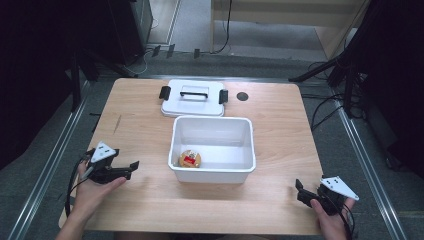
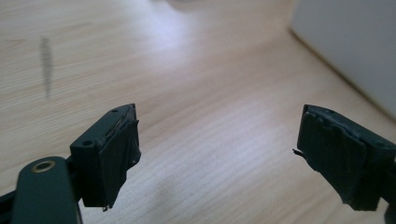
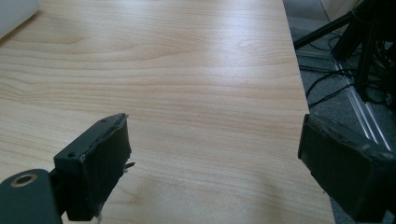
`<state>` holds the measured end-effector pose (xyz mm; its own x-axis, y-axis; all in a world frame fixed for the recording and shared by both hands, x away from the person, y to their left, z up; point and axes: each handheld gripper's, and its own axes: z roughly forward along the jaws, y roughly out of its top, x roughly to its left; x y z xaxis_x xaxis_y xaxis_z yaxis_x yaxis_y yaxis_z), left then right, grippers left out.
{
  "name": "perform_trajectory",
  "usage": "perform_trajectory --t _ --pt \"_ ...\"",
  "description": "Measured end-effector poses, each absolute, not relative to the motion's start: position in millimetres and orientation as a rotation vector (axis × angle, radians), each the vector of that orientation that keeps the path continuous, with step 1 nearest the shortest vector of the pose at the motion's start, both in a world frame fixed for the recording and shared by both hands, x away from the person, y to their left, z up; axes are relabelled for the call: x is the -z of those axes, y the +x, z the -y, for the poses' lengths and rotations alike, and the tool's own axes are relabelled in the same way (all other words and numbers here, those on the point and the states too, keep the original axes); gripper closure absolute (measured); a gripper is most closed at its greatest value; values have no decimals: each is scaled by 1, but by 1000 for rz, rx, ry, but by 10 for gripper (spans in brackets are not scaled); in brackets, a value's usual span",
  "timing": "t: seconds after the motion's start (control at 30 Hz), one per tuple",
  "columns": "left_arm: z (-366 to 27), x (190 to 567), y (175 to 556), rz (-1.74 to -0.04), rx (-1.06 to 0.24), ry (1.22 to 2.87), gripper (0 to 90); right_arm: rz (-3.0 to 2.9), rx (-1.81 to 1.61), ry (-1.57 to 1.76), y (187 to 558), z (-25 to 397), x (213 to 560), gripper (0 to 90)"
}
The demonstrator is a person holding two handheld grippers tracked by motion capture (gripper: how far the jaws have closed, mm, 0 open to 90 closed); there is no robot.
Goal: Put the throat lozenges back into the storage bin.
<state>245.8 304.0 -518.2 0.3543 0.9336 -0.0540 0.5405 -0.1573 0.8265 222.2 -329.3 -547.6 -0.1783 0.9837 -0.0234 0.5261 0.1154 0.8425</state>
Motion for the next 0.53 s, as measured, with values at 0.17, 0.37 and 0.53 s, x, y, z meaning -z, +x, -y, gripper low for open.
perform_trajectory --t 0.17,0.37,0.53 --pt "-329 535 229 -1421 -730 1540 27 -1782 -953 1470 222 329 548 91" --pt "-347 544 214 -1469 -776 1400 6 -1786 -955 1467 223 330 548 91" --pt "-347 544 213 -1477 -785 1383 6 -1784 -950 1469 222 329 548 91"
